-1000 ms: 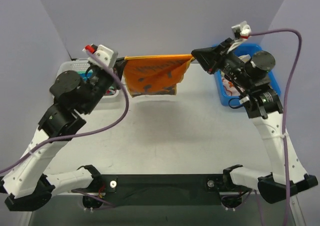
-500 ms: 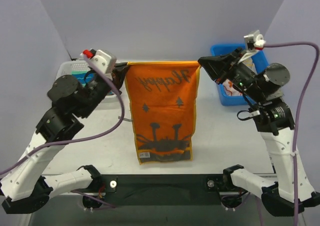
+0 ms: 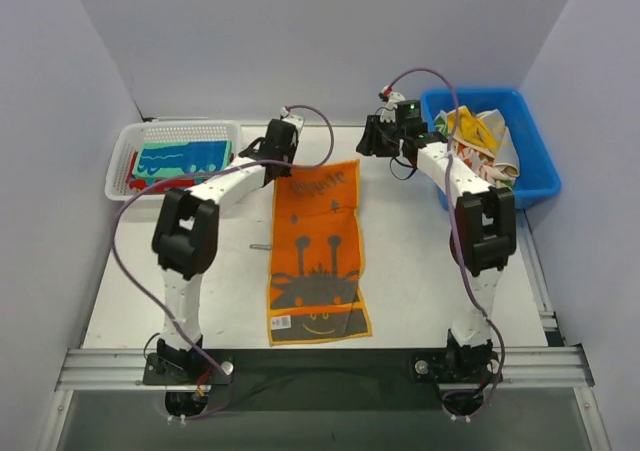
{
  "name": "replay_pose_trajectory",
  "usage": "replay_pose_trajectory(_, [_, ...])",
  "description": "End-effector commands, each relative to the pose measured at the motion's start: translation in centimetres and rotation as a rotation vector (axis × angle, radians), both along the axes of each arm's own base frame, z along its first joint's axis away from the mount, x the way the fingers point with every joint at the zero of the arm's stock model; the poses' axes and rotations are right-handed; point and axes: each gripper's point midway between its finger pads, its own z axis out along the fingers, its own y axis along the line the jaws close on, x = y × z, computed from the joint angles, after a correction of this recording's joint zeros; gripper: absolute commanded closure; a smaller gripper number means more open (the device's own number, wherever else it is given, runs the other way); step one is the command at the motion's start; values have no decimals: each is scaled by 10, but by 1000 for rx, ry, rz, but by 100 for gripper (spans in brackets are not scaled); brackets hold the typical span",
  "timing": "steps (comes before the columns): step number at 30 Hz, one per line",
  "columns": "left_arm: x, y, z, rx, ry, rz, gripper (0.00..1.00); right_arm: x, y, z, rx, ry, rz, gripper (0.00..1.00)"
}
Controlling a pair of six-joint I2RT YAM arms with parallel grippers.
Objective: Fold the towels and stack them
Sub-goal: Flatten out the crumpled towel
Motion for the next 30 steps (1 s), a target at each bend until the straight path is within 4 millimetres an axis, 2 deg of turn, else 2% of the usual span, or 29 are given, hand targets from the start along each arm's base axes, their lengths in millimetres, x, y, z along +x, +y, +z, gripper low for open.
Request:
replay_pose_trajectory(1, [47, 13, 9, -33, -62, 132, 59, 46, -20, -2, -81, -76, -77, 59])
replay_pose_trajectory(2, [60, 17, 1, -29, -46, 150, 56, 55, -22, -9, -94, -73, -91, 48])
replay_pose_trajectory(3, [66, 19, 2, -35, -47, 161, 48, 57, -24, -9, -103, -76, -105, 43])
replay_pose_trajectory(4, [69, 21, 4, -47, -47, 181, 33, 58, -27, -7, -108, -79, -122, 39])
replay_pose_trajectory(5, [71, 26, 14, -55, -63, 202, 26, 57, -32, 7, -113, -104, -148, 36])
replay_pose_trajectory(7, [71, 31, 34, -92, -91, 220, 14, 44, -36, 9, -114, -91, -161, 36])
replay_pose_trajectory(8, [66, 31, 55, -115, -120, 215, 10, 35, -38, 28, -102, -112, -173, 36])
replay_pose_trajectory(9, [58, 30, 58, -120, -113, 209, 10, 18, -41, 12, -106, -60, -178, 36])
replay_pose_trajectory(10, [51, 28, 63, -144, -111, 213, 10, 5, -40, 10, -70, -18, -202, 37])
replay_pose_trajectory(11, [38, 24, 86, -186, -126, 194, 10, -12, -42, 22, -44, -12, -207, 39])
replay_pose_trajectory(12, [21, 17, 73, -188, -83, 177, 11, -40, -40, -3, -40, 84, -191, 40])
replay_pose_trajectory(13, [8, 11, 74, -225, -64, 183, 11, -60, -38, 6, -6, 100, -198, 42])
replay_pose_trajectory(14, [-12, 4, 91, -264, -58, 154, 12, -77, -36, 0, -2, 129, -186, 43])
replay_pose_trajectory(15, [-27, -2, 87, -282, -29, 141, 14, -97, -25, -5, 6, 156, -148, 44])
replay_pose_trajectory(16, [-53, -18, 64, -298, 41, 122, 16, -131, -27, -20, 0, 215, -137, 48])
replay_pose_trajectory(17, [-73, -26, 73, -337, 47, 91, 19, -148, -23, -26, -5, 237, -110, 51])
replay_pose_trajectory(18, [-89, -33, 68, -348, 71, 74, 21, -169, -14, -33, -17, 262, -68, 53])
replay_pose_trajectory(19, [-120, -50, 41, -333, 140, 36, 22, -192, -12, -42, -39, 309, -41, 56])
replay_pose_trajectory(20, [-137, -56, 42, -347, 151, 12, 23, -218, -13, -50, -64, 326, 0, 61])
replay_pose_trajectory(21, [-152, -64, 34, -349, 177, -17, 23, -234, -10, -55, -79, 346, 32, 64])
replay_pose_trajectory(22, [-166, -69, 21, -354, 210, -22, 24, -260, -3, -56, -104, 368, 83, 72])
replay_pose_trajectory(23, [-188, -72, -1, -328, 261, -35, 25, -275, -3, -63, -124, 391, 107, 76])
replay_pose_trajectory(24, [-199, -72, -14, -317, 293, -37, 26, -294, -5, -77, -148, 433, 126, 80])
replay_pose_trajectory(25, [-207, -72, -25, -316, 322, -27, 27, -311, -4, -80, -177, 444, 154, 86])
replay_pose_trajectory(26, [-222, -69, -44, -288, 365, -27, 27, -321, -3, -85, -191, 456, 175, 89])
replay_pose_trajectory(27, [-228, -67, -51, -281, 382, -20, 28, -335, -4, -96, -211, 481, 196, 91])
replay_pose_trajectory(30, [-242, -60, -69, -264, 418, 6, 28, -359, 5, -107, -246, 512, 272, 93])
